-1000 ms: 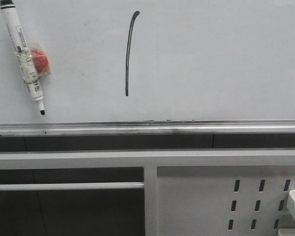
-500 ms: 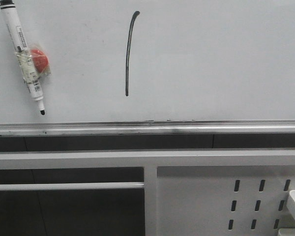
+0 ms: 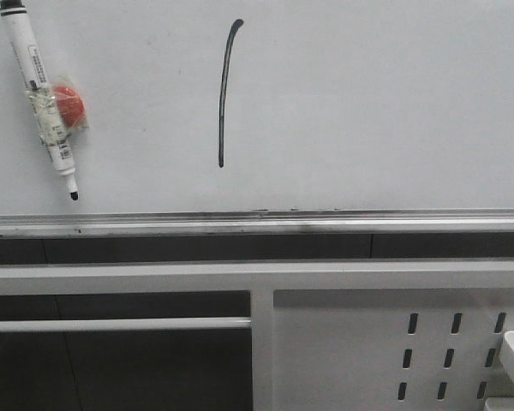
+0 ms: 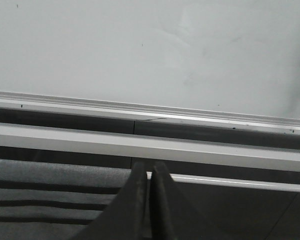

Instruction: Write number 1 on whiteboard

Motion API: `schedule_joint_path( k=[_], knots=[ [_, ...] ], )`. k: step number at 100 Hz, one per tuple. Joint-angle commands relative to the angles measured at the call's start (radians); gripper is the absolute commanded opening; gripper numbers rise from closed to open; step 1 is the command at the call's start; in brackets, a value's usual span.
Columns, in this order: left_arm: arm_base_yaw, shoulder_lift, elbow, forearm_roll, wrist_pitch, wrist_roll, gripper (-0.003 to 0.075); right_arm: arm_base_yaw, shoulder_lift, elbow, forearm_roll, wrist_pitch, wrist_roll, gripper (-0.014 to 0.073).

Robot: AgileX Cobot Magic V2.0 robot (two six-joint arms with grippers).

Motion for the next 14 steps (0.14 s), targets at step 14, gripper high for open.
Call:
schedule_joint_path(
  k=[14],
  knots=[
    [0.002, -0.015, 0.036, -0.018, -0.041, -0.006, -0.002, -0.005, -0.023, 0.012, 0.002, -0.016, 0.0, -0.0069]
  ],
)
